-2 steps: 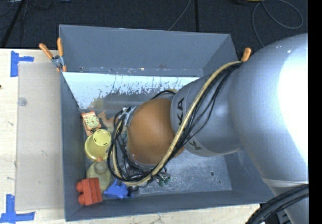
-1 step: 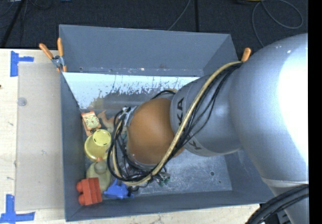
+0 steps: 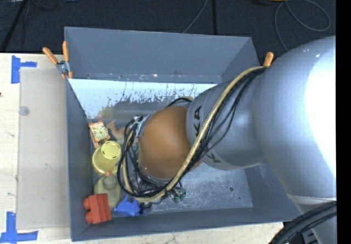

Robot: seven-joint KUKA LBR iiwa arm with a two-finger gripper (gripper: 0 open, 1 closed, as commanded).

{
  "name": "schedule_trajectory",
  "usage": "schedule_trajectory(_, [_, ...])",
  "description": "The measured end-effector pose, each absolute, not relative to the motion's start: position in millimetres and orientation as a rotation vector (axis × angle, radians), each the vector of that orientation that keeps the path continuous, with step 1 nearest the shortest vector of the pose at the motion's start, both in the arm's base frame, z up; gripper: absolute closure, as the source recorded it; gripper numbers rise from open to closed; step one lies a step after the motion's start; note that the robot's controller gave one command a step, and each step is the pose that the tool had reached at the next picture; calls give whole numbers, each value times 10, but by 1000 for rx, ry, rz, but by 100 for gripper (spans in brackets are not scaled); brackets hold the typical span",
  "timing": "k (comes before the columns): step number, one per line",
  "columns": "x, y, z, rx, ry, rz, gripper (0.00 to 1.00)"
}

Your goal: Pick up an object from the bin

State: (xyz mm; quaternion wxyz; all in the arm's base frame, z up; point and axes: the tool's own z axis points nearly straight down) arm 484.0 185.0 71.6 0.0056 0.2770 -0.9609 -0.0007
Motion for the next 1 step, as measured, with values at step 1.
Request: schedule_trajectory(1, [4827, 1848, 827, 865, -3003, -2, 100])
